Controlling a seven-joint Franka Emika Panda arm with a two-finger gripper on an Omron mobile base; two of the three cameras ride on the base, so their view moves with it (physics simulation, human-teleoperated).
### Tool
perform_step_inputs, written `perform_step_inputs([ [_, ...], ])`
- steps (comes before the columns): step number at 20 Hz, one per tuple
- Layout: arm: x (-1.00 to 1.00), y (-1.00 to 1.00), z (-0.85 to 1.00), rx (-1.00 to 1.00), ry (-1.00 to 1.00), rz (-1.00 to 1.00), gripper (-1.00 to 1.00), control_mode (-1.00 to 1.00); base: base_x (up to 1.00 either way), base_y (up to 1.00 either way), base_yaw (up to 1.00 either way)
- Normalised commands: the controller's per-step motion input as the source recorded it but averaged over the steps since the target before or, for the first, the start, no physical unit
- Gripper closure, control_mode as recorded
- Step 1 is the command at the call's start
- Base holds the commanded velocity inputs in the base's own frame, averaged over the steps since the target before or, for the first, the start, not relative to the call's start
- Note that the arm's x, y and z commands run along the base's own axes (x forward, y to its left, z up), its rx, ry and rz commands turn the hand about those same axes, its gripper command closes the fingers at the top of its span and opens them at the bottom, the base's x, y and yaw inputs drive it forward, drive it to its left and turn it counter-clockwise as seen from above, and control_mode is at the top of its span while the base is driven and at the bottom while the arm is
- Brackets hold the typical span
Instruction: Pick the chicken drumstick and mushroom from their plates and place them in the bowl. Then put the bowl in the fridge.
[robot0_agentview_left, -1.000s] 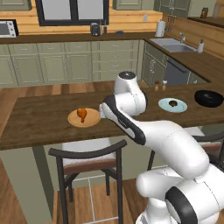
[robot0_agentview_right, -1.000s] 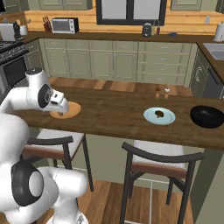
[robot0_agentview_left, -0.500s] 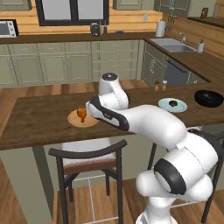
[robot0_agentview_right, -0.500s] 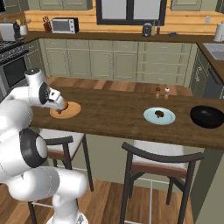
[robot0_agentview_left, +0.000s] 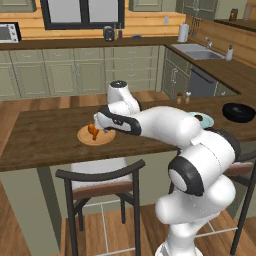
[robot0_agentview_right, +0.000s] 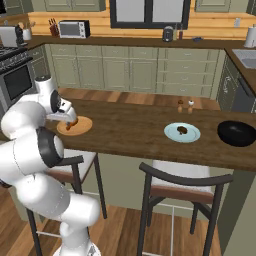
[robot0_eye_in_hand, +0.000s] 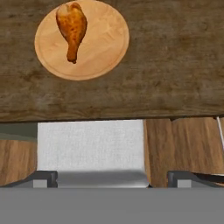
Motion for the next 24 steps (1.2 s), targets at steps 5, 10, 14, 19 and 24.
perform_step_inputs([
  [5, 0.07, 0.12, -0.24, 0.00, 0.05, 0.00, -1.00, -1.00, 0.00, 0.00, 0.00],
  [10, 0.46, 0.06, -0.22, 0.01, 0.01, 0.01, -1.00, -1.00, 0.00, 0.00, 0.00],
  [14, 0.51, 0.05, -0.04, 0.00, 0.04, 0.02, -1.00, -1.00, 0.00, 0.00, 0.00],
  [19, 0.52, 0.21, -0.13, 0.00, 0.06, 0.02, -1.00, -1.00, 0.00, 0.00, 0.00],
  [24, 0.20, 0.23, -0.30, 0.00, 0.05, 0.02, -1.00, -1.00, 0.00, 0.00, 0.00],
])
